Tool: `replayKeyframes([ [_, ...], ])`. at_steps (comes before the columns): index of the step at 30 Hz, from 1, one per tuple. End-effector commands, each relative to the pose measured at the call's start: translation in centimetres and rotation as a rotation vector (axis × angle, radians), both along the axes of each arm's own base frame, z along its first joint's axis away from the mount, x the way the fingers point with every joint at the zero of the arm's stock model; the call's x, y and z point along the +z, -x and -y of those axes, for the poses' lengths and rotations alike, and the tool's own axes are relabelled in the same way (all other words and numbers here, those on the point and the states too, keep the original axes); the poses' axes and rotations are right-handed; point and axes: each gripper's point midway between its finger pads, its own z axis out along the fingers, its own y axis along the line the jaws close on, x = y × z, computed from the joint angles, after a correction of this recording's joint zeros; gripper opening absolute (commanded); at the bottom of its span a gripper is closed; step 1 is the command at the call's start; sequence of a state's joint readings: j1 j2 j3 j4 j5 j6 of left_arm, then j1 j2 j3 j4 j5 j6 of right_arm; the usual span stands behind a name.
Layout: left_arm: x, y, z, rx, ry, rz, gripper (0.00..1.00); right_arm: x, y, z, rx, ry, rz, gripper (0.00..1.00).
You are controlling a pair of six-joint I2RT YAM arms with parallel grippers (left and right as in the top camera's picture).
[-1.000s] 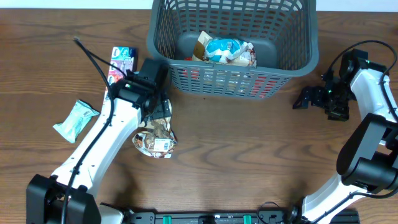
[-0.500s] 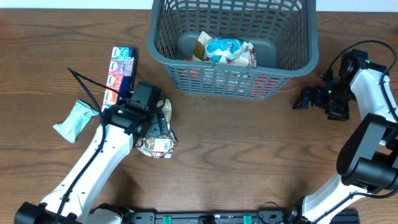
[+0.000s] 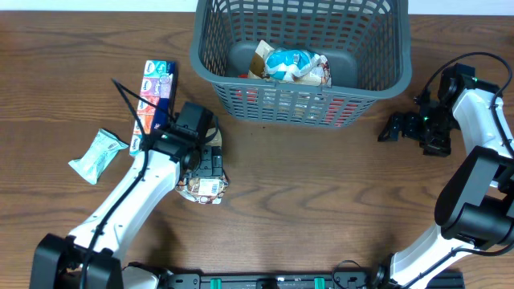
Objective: Pack container
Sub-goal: 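Lower the left gripper and pinch the snack bag's top edge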
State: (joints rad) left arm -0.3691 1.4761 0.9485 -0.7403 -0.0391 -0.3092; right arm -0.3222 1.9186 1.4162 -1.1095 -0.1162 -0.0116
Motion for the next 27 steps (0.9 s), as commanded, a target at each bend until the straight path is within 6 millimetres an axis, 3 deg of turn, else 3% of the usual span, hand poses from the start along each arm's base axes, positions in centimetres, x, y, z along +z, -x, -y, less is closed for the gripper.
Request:
replayKeyframes([
  [1,-1.1,0.3,-0.1,-0.025,-0.009,-0.025,0.99,0.0,0.0,-0.4,0.022,-0.005,0.000,0.99],
  [18,-5.5,3.3,-0.8,0.000,0.005,-0.080,0.99,0.0,0.2,-0.5,0.022,-0.007,-0.006,0.99],
  [27,-5.5,2.4,-0.5,-0.003,0.017,-0.035,0.99,0.0,0.2,-0.5,0.023,-0.007,-0.006,0.99],
])
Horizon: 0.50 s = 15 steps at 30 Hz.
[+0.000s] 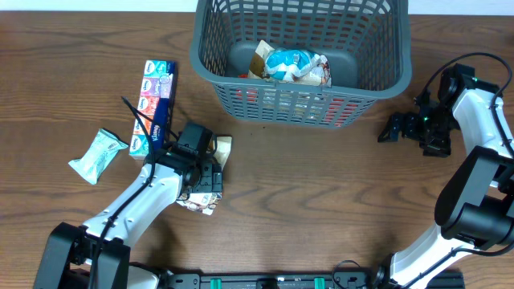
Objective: Pack container
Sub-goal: 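Lower the left gripper and pinch the snack bag's top edge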
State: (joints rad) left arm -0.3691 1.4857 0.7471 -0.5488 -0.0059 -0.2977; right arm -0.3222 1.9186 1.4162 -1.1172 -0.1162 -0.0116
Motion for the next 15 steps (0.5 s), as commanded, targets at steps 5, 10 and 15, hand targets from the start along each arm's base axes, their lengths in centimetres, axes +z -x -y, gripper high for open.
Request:
replayKeyframes([
  [5,-0.37,-0.02,-0.20,-0.083,-0.024,0.001,0.99,0.00,0.11,-0.45,0.033,-0.007,-0.002,0.99],
  [10,-0.32,0.03,-0.23,-0.131,-0.034,0.001,0.99,0.01,0.16,-0.47,0.037,-0.007,-0.004,0.99],
  [15,0.12,-0.25,-0.37,-0.126,-0.039,0.020,0.41,0.01,0.15,-0.47,0.037,-0.007,-0.004,0.99],
])
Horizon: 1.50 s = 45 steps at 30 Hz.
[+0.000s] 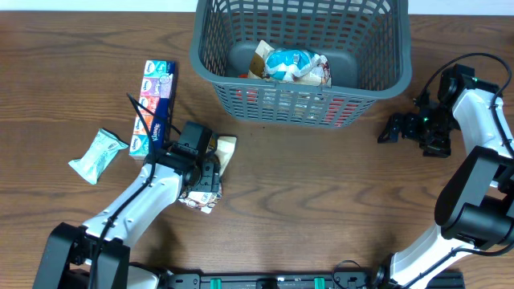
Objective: Pack container
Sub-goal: 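Lower the left gripper and pinch the snack bag's top edge, then lift the snack bag and carry it toward the basket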
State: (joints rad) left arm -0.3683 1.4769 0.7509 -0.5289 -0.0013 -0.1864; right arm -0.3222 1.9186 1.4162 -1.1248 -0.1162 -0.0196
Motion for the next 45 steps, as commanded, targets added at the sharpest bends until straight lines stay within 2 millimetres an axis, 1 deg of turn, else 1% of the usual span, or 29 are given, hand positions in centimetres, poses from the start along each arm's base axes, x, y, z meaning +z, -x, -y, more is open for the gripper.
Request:
replayKeyframes([
  [1,-0.1,0.2,-0.8,-0.012,-0.038,0.002,0.36,0.0,0.0,-0.4,0.029,-0.005,0.002,0.99],
  [5,1.2,-0.5,-1.3,-0.001,-0.064,0.056,0.33,0.0,0.0,-0.4,0.029,-0.005,0.002,0.99],
  [9,3.6,-1.6,-1.8,0.015,-0.080,0.140,0.30,0.0,0.0,-0.4,0.029,-0.005,0.002,0.99],
  [10,4.2,-1.8,-1.8,0.018,-0.076,0.162,0.27,0.0,0.0,-0.4,0.029,-0.005,0.003,0.99],
  [11,4.7,-1.9,-1.8,0.019,-0.071,0.181,0.21,0.0,0.0,-0.4,0.029,-0.005,0.003,0.99],
  [12,5.2,-2.0,-1.9,0.024,-0.075,0.200,0.19,0.0,-0.1,-0.4,0.029,-0.004,0.003,0.99],
  [14,5.8,-2.1,-2.3,0.032,-0.088,0.220,0.06,0.0,-0.1,-0.4,0.029,-0.004,0.006,0.99],
  [19,6.2,-1.7,-2.7,0.035,-0.100,0.221,0.06,0.0,-0.1,-0.4,0.029,-0.003,0.006,0.99],
  [32,6.2,-1.7,-2.7,0.035,-0.100,0.221,0.06,0.0,0.0,-0.4,0.029,-0.005,0.002,0.99],
  [36,6.5,-1.7,-2.7,0.037,-0.099,0.233,0.06,0.0,0.0,-0.4,0.029,-0.005,0.002,0.99],
  [40,7.9,-2.1,-2.6,0.043,-0.082,0.281,0.06,0.0,0.0,-0.4,0.029,-0.005,0.002,0.99],
  [45,10.6,-2.6,-3.7,0.077,-0.111,0.382,0.06,0.0,0.0,-0.4,0.029,-0.005,0.002,0.99],
])
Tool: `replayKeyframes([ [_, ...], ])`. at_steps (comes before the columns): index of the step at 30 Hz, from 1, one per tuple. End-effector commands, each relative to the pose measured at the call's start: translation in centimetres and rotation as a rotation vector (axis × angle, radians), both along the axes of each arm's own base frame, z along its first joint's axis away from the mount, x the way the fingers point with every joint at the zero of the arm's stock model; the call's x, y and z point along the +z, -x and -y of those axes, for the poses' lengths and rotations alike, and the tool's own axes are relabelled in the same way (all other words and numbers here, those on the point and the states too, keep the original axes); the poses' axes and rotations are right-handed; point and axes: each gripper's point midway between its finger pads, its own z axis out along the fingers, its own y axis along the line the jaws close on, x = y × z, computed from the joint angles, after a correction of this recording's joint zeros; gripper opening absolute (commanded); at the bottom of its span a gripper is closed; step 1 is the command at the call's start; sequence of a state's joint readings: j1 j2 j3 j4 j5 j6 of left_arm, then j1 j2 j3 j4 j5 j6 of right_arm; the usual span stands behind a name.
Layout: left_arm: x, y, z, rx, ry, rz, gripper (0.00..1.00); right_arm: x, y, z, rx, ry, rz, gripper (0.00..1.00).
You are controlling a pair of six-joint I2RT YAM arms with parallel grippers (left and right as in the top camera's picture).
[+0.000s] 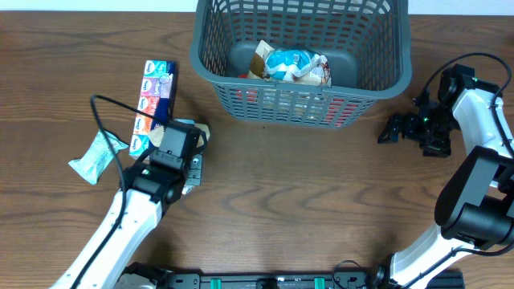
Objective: Pack container
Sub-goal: 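Lift the snack bag and carry it toward the basket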
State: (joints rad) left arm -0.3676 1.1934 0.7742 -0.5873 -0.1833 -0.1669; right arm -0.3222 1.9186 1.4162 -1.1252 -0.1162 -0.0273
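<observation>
A grey mesh basket (pixel 301 96) stands at the back middle of the table, with blue-white and brown packets (pixel 293 64) inside it. My left gripper (pixel 193 154) hangs left of the basket, shut on a crumpled beige snack packet (pixel 201 130). Only an edge of the packet shows past the wrist, and it looks lifted off the table. My right gripper (pixel 390 128) rests on the table right of the basket, shut on nothing.
A colourful pack of tissues (pixel 154 96) lies just left of the left gripper. A pale green packet (pixel 96 155) sits further left. A black cable (pixel 108 120) loops over both.
My left gripper was down on the snack packet in front of the tissue pack. It is now further back and to the left with the packet, which is gone from that spot. The right arm is unchanged.
My left gripper stood over the snack packet lying on the table. Then it sat lower around the packet, which shifted and crumpled slightly. It stayed there at the following moment. Now the packet is off its spot and held under the gripper beside the tissue pack.
</observation>
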Motion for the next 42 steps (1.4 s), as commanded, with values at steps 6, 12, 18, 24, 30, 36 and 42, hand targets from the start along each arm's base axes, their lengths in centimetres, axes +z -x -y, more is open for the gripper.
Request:
replayKeyframes([
  [6,5.5,-0.8,-2.2,0.070,-0.045,0.202,0.06,0.0,0.0,-0.4,0.021,-0.005,0.002,0.99],
  [12,10.1,-1.2,-3.2,0.126,-0.028,0.392,0.06,0.0,0.0,-0.4,0.021,-0.005,0.001,0.99],
  [18,14.9,-1.7,-3.0,0.115,0.004,0.500,0.05,0.0,0.0,-0.4,0.021,-0.005,0.001,0.99],
  [24,20.6,-2.9,-2.5,0.076,-0.006,0.590,0.06,0.0,0.0,-0.4,0.021,-0.005,0.002,0.99],
  [30,24.1,-4.7,-1.9,0.043,-0.034,0.619,0.05,0.0,0.0,-0.4,0.021,-0.005,0.001,0.99],
  [36,28.0,-6.8,-0.9,0.008,-0.040,0.690,0.06,0.0,0.0,-0.4,0.022,-0.005,0.002,0.99],
  [42,31.4,-8.5,-0.2,-0.017,-0.063,0.741,0.05,0.0,-0.2,-0.4,0.021,-0.002,0.009,0.99],
])
